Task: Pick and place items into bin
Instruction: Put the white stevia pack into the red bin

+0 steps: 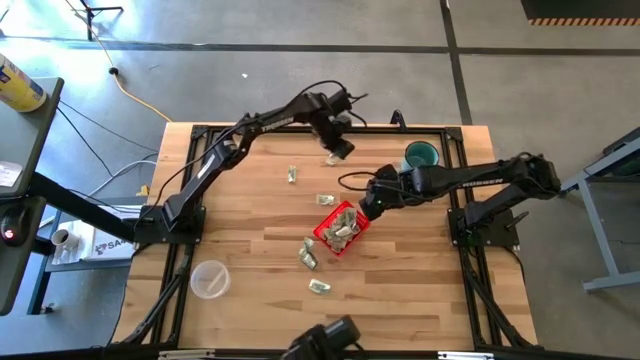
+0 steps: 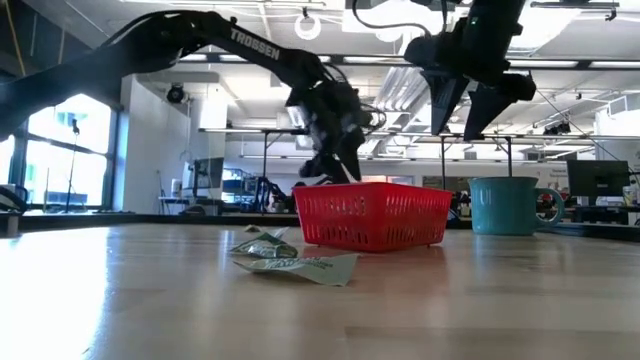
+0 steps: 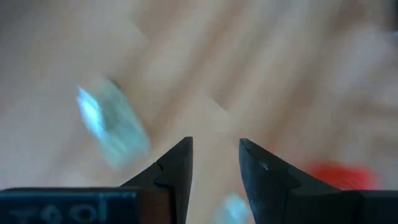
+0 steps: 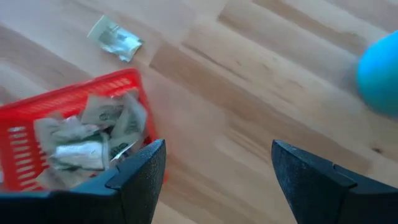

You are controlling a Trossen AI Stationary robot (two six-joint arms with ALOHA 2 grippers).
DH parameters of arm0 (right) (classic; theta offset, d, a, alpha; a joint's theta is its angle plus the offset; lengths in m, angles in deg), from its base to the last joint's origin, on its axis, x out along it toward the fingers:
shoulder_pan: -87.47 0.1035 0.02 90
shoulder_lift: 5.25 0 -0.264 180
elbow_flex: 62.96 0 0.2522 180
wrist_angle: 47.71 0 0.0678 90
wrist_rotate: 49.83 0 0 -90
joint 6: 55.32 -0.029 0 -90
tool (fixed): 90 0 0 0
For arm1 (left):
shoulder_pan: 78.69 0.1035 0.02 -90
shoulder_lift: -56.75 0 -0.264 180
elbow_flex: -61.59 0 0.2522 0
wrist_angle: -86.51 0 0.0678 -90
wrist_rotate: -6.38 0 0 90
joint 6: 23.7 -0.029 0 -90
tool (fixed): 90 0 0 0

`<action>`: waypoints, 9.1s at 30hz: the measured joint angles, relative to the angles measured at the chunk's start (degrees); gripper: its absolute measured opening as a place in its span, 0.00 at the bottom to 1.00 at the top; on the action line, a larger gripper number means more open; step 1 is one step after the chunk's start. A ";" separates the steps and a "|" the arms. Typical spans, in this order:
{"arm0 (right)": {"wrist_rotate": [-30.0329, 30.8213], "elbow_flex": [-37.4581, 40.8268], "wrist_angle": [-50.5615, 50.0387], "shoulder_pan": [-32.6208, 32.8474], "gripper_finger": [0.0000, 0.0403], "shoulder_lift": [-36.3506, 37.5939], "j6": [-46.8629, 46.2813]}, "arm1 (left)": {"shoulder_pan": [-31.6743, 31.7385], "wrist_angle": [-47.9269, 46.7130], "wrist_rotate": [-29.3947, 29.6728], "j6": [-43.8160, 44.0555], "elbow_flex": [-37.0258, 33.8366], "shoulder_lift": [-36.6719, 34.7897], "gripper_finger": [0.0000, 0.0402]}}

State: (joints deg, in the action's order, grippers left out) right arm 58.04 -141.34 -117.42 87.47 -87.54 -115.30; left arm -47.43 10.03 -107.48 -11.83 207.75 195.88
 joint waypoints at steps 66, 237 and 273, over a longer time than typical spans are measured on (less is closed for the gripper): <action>-39.27 -67.69 -17.29 -40.44 0.00 -64.86 31.58 | -0.52 -20.82 25.72 -4.12 -11.50 -39.95 0.11; -27.69 -38.20 -16.07 -9.06 0.04 -39.96 57.46 | -8.22 5.34 23.54 1.77 -63.50 -73.93 0.17; 12.59 -32.96 -33.44 21.31 0.78 -15.62 2.50 | -20.75 61.39 23.48 -22.72 -81.10 -39.90 0.64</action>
State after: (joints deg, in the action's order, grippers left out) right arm 70.63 -174.30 -150.86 108.78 -103.16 -112.80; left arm -68.18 71.42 -84.01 -34.54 126.64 155.98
